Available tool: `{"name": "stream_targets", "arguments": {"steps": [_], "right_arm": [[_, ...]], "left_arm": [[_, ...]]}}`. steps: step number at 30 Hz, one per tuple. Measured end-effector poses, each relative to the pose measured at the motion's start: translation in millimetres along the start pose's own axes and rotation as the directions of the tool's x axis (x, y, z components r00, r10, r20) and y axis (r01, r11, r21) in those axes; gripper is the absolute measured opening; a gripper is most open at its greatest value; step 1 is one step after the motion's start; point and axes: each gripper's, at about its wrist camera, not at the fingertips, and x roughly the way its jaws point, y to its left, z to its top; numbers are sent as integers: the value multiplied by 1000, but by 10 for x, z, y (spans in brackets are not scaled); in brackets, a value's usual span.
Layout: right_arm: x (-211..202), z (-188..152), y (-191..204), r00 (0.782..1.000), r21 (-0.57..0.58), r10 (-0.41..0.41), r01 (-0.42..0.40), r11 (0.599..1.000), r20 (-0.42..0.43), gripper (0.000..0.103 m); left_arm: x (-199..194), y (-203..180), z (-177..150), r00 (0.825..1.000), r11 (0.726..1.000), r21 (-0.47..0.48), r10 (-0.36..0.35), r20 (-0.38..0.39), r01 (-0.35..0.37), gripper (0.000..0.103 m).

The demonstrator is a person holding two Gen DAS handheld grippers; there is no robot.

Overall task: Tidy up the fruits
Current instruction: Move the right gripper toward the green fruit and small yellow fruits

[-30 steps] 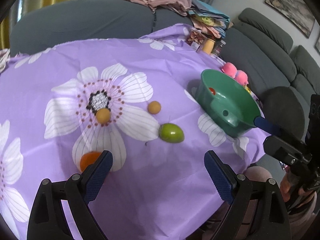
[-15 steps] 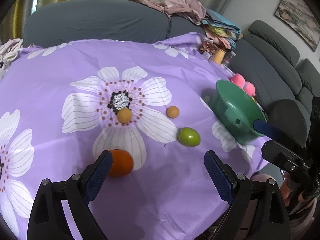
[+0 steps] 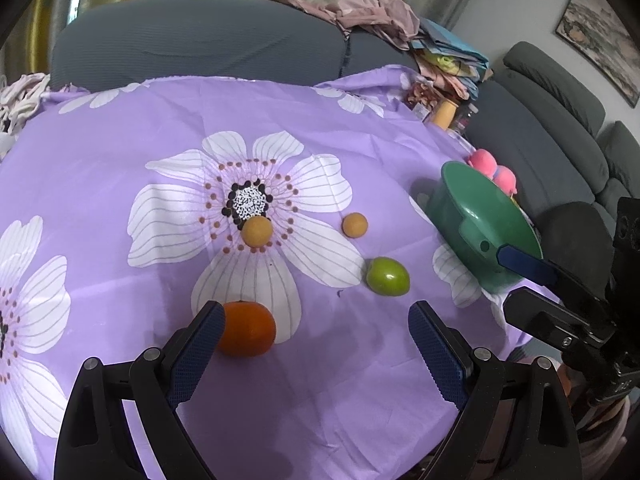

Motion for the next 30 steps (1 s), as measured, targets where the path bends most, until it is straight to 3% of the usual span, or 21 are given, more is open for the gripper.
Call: {"name": "stream_targets", "arguments": {"steps": [9, 30], "right_arm": [[172, 14, -42, 1000, -25, 7, -8, 1000, -21, 90], [510, 38, -112, 997, -40, 33, -36, 999, -73, 90]], "left_arm": [[67, 54, -16, 999, 999, -12, 49, -17, -50, 93], [153, 77, -10, 998, 998, -29, 51, -42, -52, 93]]}}
